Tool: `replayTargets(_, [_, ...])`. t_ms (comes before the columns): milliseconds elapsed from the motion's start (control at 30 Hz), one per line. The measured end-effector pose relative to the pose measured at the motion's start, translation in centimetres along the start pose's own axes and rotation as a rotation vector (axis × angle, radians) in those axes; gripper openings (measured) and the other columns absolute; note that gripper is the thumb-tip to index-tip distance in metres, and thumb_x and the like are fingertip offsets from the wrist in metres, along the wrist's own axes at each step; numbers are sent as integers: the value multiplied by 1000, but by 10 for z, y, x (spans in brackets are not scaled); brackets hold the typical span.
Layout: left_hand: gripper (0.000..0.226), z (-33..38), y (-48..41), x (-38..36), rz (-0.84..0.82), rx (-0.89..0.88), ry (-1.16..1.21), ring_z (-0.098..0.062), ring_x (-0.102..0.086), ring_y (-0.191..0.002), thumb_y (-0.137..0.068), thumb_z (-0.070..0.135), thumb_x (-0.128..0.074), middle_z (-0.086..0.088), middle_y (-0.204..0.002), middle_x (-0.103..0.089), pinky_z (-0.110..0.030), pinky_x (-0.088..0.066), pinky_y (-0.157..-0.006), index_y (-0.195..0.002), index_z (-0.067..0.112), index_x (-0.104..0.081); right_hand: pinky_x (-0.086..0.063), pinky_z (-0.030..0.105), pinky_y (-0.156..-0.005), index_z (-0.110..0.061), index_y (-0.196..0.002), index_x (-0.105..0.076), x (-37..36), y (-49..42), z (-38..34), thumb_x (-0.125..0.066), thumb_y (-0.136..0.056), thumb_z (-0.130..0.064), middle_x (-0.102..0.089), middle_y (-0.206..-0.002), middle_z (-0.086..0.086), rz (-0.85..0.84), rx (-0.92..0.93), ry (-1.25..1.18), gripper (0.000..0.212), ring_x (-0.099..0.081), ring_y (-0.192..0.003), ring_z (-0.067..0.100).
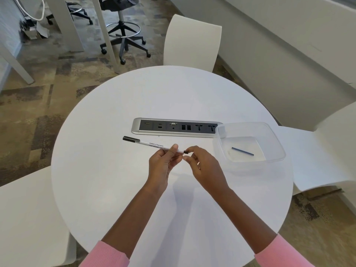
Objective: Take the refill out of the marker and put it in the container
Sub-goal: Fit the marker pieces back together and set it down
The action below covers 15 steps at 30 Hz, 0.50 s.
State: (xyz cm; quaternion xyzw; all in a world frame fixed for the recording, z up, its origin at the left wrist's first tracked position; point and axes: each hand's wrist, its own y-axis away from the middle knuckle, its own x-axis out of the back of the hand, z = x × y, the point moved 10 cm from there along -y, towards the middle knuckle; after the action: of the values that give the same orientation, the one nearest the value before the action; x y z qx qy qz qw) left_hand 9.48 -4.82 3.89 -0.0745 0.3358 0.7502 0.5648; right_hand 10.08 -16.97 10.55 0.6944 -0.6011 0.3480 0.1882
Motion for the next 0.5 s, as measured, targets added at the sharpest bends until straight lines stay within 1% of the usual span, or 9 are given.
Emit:
replayTargets(67, [16, -3, 1, -1, -9, 16, 20, -9, -67, -60, -84, 13, -63, -4, -62, -71, -13, -54, -60, -71, 2, -65, -49, 35, -60, -7, -99, -61, 4, 2, -9, -56, -89, -20, -65, -81, 10, 51, 88, 98, 17, -58, -74, 23])
replayTargets(100, [16, -5, 1, -2, -14, 24, 28, -9, -67, -61, -83, 13, -63, -4, -63, -71, -13, -54, -60, -71, 2, -65, -51, 38, -57, -5, -96, -62, 6, 3, -14, -56, -89, -18, -65, -80, 12, 74, 133, 150, 16, -59, -73, 27])
replayTargets(133, [16, -7, 2, -2, -16, 32, 35, -9, -67, -61, -83, 14, -64, -4, -62, -71, -13, -54, -60, -71, 2, -64, -51, 38, -52, -3, -91, -63, 7, 3, -18, -57, -89, -16, -65, -77, 13, 91, 175, 200, 15, -59, -70, 29])
replayTargets(200, [16, -11, 2, -3, -15, 47, 52, -9, -67, -60, -83, 14, -64, -3, -61, -70, -13, -55, -61, -73, 1, -64, -48, 34, -44, -1, -81, -63, 9, 2, -24, -57, -87, -12, -63, -70, 14, 101, 238, 283, 14, -58, -63, 30])
replayTargets(300, [16, -14, 2, -6, -26, 59, 61, -9, -67, -62, -83, 15, -63, -3, -61, -69, -14, -55, -62, -75, 1, -62, -41, 31, -43, 0, -74, -60, 8, -1, -27, -57, -84, -8, -59, -64, 14, 69, 280, 320, 13, -53, -60, 29])
replayTargets(367, [16, -15, 3, -7, -36, 63, 64, -9, -67, -61, -83, 15, -63, -2, -60, -69, -14, -54, -61, -75, 2, -62, -38, 33, -49, 0, -73, -59, 7, -4, -21, -54, -86, -9, -57, -65, 15, 38, 237, 266, 17, -51, -63, 30])
replayTargets(433, [15, -14, 4, -7, -36, 59, 59, -8, -67, -59, -84, 14, -62, -1, -59, -69, -14, -54, -60, -73, 3, -62, -35, 33, -58, -2, -70, -56, 3, -7, -10, -48, -88, -15, -57, -66, 15, -20, 115, 83, 24, -49, -68, 28])
replayTargets(500, [15, -12, 4, -6, -34, 46, 34, -8, -66, -57, -84, 13, -62, -1, -58, -69, -14, -54, -59, -73, 3, -62, -32, 31, -58, -7, -63, -53, -1, -8, 0, -46, -88, -17, -53, -61, 8, -59, -7, -79, 28, -47, -64, 22])
